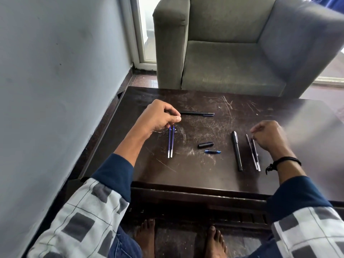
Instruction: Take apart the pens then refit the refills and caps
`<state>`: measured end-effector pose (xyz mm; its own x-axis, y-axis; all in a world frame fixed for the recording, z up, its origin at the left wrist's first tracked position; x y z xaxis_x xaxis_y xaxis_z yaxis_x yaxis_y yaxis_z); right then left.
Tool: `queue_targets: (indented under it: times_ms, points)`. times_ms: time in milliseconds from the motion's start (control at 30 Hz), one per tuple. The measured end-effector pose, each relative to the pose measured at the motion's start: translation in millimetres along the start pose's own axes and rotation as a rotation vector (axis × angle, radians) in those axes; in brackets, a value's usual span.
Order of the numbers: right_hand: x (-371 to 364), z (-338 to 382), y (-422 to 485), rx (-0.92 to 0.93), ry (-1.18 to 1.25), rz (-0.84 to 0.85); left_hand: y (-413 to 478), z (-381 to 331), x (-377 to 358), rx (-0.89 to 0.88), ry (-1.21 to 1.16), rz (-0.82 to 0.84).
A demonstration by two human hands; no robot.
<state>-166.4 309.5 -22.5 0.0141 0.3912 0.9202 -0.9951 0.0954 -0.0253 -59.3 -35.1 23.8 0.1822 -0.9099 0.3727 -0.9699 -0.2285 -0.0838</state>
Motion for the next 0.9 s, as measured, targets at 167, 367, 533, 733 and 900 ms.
queue_targets:
  times_ms: [167, 367, 533, 733, 900]
  points:
    - [-11.7, 69.0, -44.3, 0.295, -0.008, -0.019, 1.6, 0.2, 11.4, -0.021, 0.062, -0.032]
    - [-60.9, 138.4, -100.4, 0.867, -0.106, 0.179, 3.4, 3.1, 16.4, 0.000, 0.030, -0.031]
    - [-76.4, 145.5, -110.9, 0.973, -0.124, 0.202, 2.6, 2.7, 19.4, 0.004, 0.020, -0.048]
    - [-82.5, 148.3, -116.4, 1.036, -0.189, 0.185, 3.2, 3.0, 20.0, -0.004, 0.023, -0.052]
    - [-77.7, 151.3, -120.4, 1.071, -0.236, 0.143, 3.5, 4.3, 18.5, 0.008, 0.040, -0.047]
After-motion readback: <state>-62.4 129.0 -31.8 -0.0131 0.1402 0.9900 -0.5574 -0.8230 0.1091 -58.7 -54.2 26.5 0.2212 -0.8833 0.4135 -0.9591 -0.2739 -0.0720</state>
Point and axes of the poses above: each hand's wrist, its own y-axis towards the middle knuckle, its own x-axis out of the back of the hand, z = x × y, the point moved 4 cm from there along y, towards the middle knuckle, and after that the axes turned 10 degrees about -y, right-handed, at the moved point
